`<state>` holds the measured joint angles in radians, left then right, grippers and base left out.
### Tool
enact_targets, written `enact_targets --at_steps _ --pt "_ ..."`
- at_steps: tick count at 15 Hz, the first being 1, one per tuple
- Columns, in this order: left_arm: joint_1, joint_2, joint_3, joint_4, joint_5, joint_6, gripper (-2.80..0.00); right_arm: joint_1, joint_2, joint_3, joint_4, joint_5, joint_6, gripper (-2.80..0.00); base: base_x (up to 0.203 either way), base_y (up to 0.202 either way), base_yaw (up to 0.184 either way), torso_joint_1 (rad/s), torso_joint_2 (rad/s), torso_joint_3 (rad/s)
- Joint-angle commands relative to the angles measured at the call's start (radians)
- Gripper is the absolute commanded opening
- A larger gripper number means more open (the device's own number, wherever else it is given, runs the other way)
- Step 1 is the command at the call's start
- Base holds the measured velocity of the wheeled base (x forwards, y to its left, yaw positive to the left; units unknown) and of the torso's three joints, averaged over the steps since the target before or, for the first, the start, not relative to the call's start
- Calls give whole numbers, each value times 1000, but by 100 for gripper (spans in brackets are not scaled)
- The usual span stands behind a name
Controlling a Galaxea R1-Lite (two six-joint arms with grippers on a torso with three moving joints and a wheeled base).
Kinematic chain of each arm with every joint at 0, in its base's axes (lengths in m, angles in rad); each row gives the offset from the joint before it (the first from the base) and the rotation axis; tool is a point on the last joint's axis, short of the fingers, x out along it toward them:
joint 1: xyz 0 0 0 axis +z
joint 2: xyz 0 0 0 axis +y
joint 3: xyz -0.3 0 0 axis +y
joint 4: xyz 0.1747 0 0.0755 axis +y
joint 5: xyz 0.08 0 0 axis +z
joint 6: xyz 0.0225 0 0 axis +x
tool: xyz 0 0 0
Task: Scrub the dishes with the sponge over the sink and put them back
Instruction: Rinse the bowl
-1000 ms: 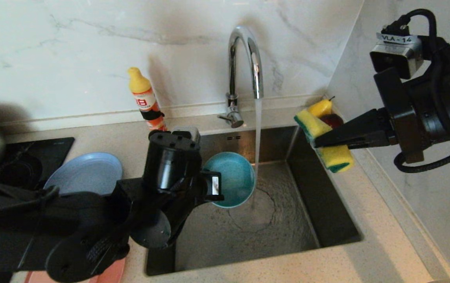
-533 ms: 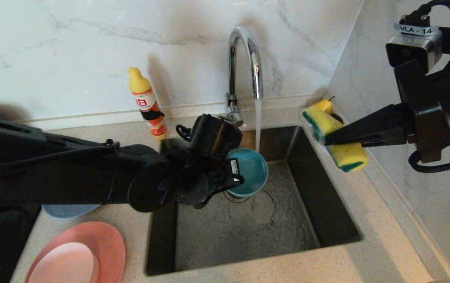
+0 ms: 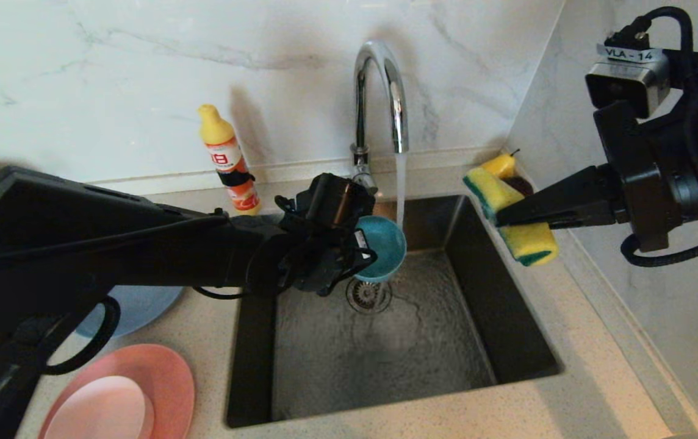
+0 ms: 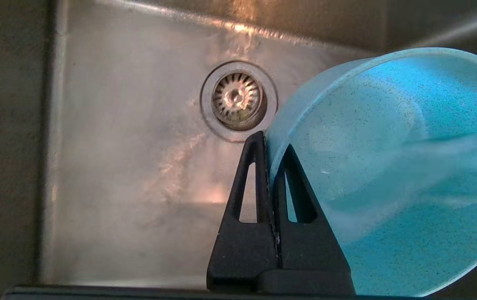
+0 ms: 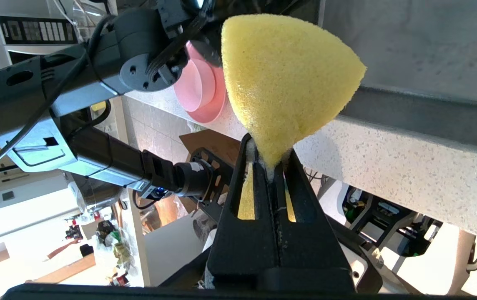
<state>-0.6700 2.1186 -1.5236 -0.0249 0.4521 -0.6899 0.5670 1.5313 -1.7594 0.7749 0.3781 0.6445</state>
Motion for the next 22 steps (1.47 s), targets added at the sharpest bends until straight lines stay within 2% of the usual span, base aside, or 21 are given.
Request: enact_targets --at_steps 1,5,11,18,22 --pt "3 43 -47 1 1 -11 -280 1 16 -3 4 2 3 -280 0 0 0 0 0 0" --pt "4 75 -86 13 0 -13 -280 -4 5 9 7 2 -4 -280 0 0 0 0 0 0" --pt "4 27 -30 17 -4 -20 -280 -6 4 14 7 7 -8 -280 0 0 0 0 0 0" --pt "3 23 -20 17 -9 -25 -280 -6 4 24 4 5 -9 -280 0 0 0 0 0 0" --pt "9 -74 104 1 36 7 -280 -8 1 38 4 4 -11 -280 0 0 0 0 0 0"
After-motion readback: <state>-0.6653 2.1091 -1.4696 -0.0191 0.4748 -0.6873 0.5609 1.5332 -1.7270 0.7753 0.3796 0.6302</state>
